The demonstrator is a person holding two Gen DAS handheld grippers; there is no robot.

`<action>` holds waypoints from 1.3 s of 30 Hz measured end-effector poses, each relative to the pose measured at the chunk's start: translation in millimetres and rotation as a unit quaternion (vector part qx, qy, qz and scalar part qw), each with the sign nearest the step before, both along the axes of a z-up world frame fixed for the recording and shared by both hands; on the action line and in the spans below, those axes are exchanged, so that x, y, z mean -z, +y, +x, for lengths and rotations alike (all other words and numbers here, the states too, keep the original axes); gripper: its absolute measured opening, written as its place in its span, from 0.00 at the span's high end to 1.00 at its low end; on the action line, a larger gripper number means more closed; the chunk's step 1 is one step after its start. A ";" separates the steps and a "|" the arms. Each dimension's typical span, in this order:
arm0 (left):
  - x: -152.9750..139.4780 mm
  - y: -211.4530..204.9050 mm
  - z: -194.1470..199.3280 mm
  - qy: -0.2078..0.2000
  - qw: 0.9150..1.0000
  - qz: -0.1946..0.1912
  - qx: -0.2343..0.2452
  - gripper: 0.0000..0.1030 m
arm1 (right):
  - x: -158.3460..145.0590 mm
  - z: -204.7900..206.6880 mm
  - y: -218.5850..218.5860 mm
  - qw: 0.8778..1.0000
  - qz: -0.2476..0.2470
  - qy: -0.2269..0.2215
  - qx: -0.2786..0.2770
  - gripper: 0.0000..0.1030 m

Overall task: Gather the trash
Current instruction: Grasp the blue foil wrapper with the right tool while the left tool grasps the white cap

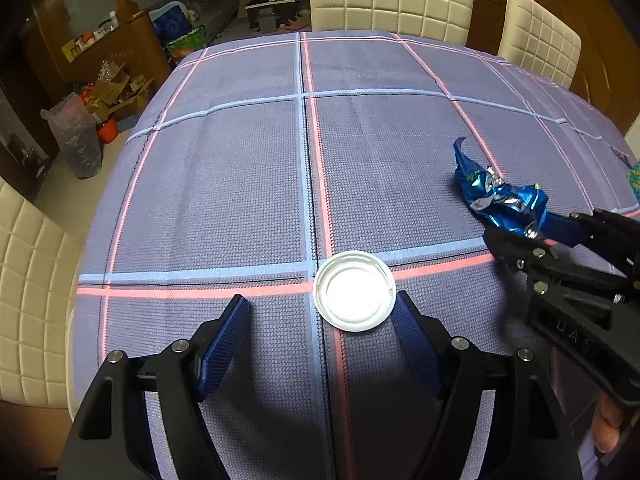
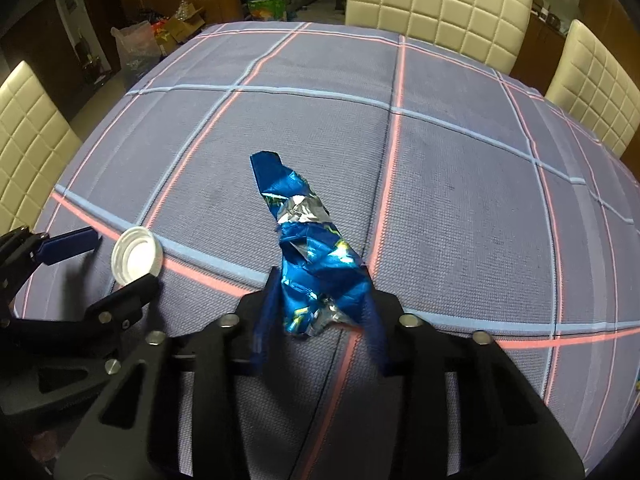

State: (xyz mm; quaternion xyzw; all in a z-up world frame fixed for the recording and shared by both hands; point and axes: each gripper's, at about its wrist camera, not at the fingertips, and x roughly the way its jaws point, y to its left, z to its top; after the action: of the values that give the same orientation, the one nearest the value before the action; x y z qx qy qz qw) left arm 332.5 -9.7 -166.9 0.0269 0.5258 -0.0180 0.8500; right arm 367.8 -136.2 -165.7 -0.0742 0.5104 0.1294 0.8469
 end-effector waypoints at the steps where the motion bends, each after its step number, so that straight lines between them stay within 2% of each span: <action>1: -1.1 0.3 -1.3 -0.002 1.000 0.000 -0.001 0.43 | -0.1 -1.2 0.6 1.000 -0.001 -0.001 0.000 0.64; 2: -2.4 -0.1 -2.3 -0.003 1.000 0.000 0.001 0.47 | -0.2 -3.6 1.1 1.000 -0.003 -0.003 -0.001 0.64; 4: -4.4 -1.0 -4.8 -0.002 1.000 -0.001 0.004 0.64 | -0.7 -7.8 1.5 1.000 -0.006 -0.005 -0.004 0.65; 8: -6.9 0.6 -13.7 0.003 1.000 -0.011 0.008 0.74 | -0.6 -17.2 0.0 1.000 -0.003 0.001 -0.004 0.65; 10: -8.2 0.4 -20.3 0.003 1.000 -0.013 0.011 0.84 | -0.6 -24.4 -0.1 1.000 -0.005 0.003 -0.005 0.65; 11: -9.0 0.6 -23.2 0.003 1.000 -0.014 0.013 0.84 | -0.9 -28.4 0.0 1.000 -0.005 0.003 -0.006 0.65; 15: -14.9 1.8 -33.2 -0.003 1.000 -0.018 0.018 0.84 | -4.1 -39.9 0.3 1.000 -0.005 0.001 -0.010 0.65; 17: -16.7 0.7 -31.5 -0.004 1.000 -0.017 0.024 0.74 | -7.1 -41.9 -0.2 1.000 -0.004 -0.003 -0.009 0.65; 18: -17.3 0.2 -29.4 -0.003 0.999 -0.025 0.032 0.45 | -8.4 -41.8 -0.7 1.000 -0.002 -0.004 -0.009 0.65; 19: -18.8 0.0 -28.4 -0.006 0.999 -0.032 0.036 0.24 | -9.1 -41.3 -1.0 1.000 -0.001 -0.005 -0.008 0.65; 20: -21.2 -0.1 -28.7 -0.017 0.999 -0.036 0.038 0.23 | -9.9 -40.0 -1.6 1.000 0.000 -0.006 -0.008 0.65; 23: -24.8 -6.7 -24.8 -0.040 0.998 -0.010 0.037 0.23 | -9.6 -33.3 -3.5 1.000 0.002 -0.007 -0.003 0.65; 35: -8.8 -8.9 2.6 -0.034 0.999 0.019 0.031 0.25 | 0.8 -3.8 2.3 1.000 0.006 -0.002 0.000 0.65; 39: -3.6 -6.0 0.6 -0.015 0.999 0.011 0.030 0.62 | 0.7 -6.4 2.8 1.000 0.007 0.001 -0.002 0.65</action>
State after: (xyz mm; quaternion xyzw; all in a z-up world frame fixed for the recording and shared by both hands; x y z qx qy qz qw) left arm 333.1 -15.8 -163.3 0.0528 0.5125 -0.0375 0.8563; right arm 361.4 -133.5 -166.4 -0.0696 0.5100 0.1344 0.8468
